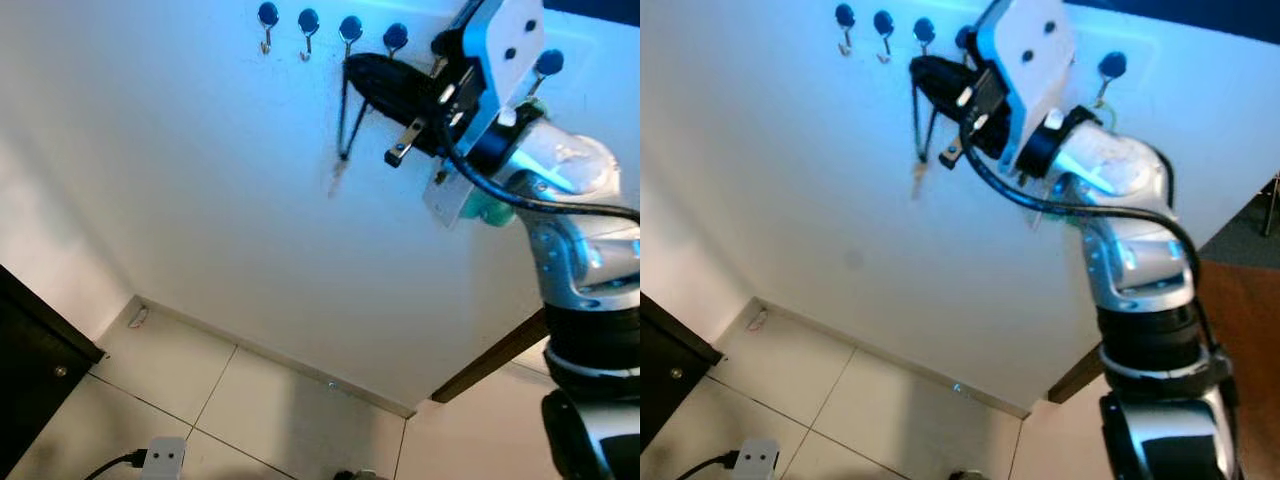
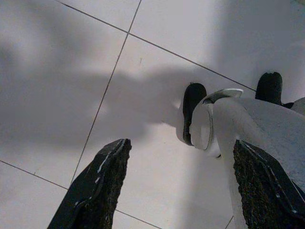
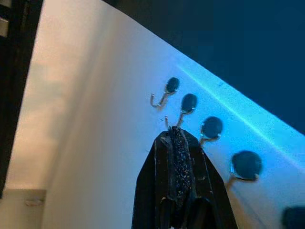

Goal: Hang keys on a hook

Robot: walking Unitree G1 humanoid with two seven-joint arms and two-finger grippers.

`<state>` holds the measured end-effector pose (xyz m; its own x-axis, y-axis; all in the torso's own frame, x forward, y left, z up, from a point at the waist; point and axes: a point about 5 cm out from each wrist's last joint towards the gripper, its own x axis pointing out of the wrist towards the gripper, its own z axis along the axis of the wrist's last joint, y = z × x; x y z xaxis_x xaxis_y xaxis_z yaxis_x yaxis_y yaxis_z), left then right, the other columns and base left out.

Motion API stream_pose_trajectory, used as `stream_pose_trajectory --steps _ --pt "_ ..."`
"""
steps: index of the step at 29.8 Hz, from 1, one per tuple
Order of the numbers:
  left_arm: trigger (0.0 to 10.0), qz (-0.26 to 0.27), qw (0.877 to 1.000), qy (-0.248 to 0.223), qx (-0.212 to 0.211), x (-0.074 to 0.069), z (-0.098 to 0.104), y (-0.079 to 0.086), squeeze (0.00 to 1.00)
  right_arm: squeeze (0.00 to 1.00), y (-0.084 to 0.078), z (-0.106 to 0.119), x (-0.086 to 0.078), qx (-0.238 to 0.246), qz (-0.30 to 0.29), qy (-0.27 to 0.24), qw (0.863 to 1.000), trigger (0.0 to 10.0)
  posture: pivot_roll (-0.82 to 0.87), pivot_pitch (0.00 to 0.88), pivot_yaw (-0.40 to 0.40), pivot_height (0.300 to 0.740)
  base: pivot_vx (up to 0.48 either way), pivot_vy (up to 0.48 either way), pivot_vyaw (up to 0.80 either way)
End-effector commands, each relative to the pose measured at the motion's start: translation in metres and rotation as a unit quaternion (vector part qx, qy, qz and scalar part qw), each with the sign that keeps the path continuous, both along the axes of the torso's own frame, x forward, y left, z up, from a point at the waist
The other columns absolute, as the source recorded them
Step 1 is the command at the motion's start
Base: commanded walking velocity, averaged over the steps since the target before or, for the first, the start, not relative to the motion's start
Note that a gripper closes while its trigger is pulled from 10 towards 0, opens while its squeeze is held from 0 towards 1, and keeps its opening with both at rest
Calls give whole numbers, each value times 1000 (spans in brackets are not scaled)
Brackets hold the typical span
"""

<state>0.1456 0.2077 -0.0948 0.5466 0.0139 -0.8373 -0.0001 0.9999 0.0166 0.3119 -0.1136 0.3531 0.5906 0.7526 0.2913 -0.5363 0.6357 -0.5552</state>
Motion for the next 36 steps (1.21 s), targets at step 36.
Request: stream_pose_trajectory --steps 36 --pt "10000 22 1000 23 -1 -15 -5 4 0 0 -11 8 -24 66 102 15 993 10000 -57 75 29 740 0 0 0"
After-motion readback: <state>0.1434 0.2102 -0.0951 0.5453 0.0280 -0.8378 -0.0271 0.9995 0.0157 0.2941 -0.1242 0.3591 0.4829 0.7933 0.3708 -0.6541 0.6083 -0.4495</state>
